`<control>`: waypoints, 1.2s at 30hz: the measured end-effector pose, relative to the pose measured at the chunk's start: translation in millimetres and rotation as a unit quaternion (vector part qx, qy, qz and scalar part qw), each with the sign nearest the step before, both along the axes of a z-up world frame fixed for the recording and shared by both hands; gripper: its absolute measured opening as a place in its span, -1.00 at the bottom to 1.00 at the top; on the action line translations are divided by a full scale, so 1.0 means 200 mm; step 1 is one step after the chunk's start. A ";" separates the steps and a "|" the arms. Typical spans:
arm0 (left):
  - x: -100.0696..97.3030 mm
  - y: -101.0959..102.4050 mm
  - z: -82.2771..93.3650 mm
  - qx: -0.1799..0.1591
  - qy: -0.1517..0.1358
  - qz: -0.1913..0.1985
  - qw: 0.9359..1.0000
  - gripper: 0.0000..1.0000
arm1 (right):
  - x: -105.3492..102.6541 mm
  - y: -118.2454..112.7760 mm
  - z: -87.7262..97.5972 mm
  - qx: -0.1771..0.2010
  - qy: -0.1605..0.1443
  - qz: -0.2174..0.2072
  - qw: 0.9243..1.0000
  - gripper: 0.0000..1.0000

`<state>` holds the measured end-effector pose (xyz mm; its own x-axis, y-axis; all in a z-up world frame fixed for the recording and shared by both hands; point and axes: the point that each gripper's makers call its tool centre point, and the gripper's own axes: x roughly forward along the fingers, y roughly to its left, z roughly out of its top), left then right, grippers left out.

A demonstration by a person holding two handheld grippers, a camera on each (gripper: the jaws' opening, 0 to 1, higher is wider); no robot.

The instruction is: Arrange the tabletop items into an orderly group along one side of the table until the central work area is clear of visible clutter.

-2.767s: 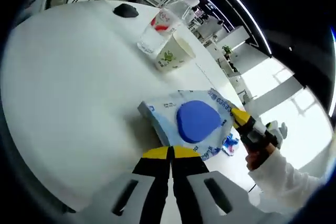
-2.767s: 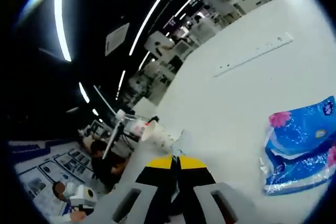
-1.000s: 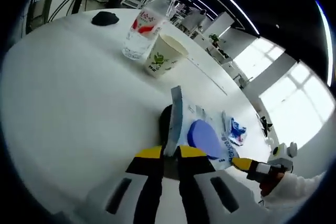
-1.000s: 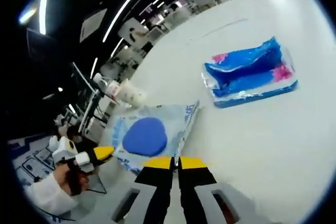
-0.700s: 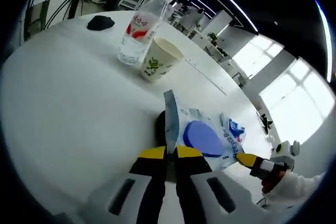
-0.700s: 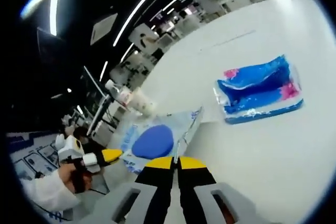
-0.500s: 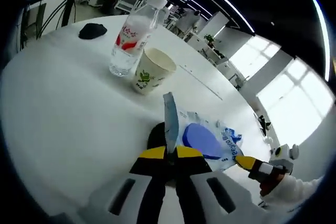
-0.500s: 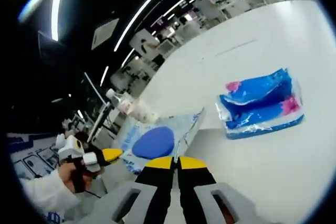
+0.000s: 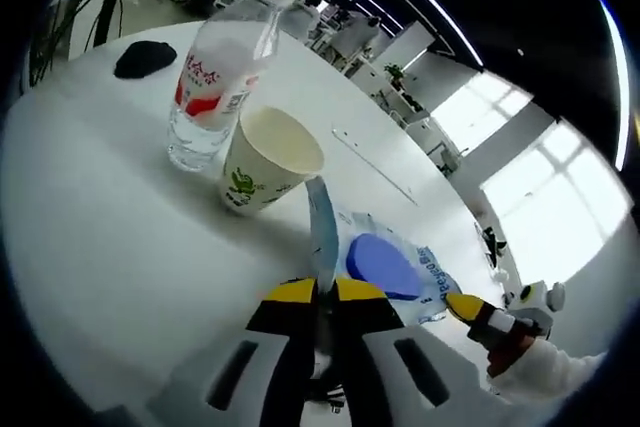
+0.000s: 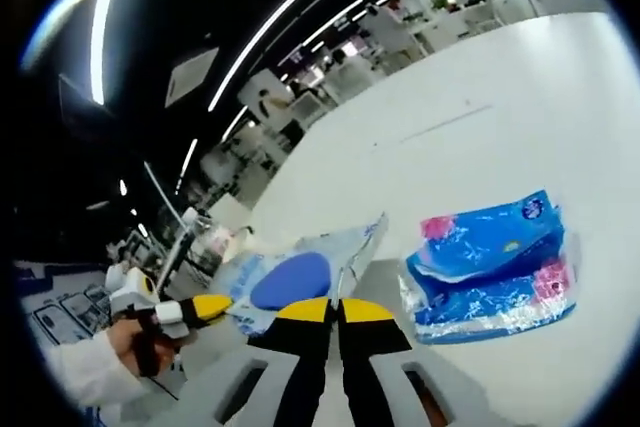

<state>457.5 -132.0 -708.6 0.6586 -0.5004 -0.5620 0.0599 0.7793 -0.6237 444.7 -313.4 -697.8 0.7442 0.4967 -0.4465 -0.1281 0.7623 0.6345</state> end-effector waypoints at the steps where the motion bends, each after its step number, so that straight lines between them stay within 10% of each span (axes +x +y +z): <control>1: 0.01 0.00 0.00 0.001 -0.001 0.000 1.000 -0.98 | 0.01 0.00 0.00 -0.002 0.000 0.000 1.000 -1.00; 36: 0.18 0.02 -0.19 0.012 0.036 0.017 0.999 -0.96 | 0.16 0.00 -0.18 -0.037 0.033 -0.019 0.999 -0.99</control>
<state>494.3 -128.0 -745.7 0.6323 -0.4652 -0.6195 -0.0100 0.7947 -0.6069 476.1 -312.9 -733.7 0.7297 0.4328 -0.5293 -0.0585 0.8108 0.5824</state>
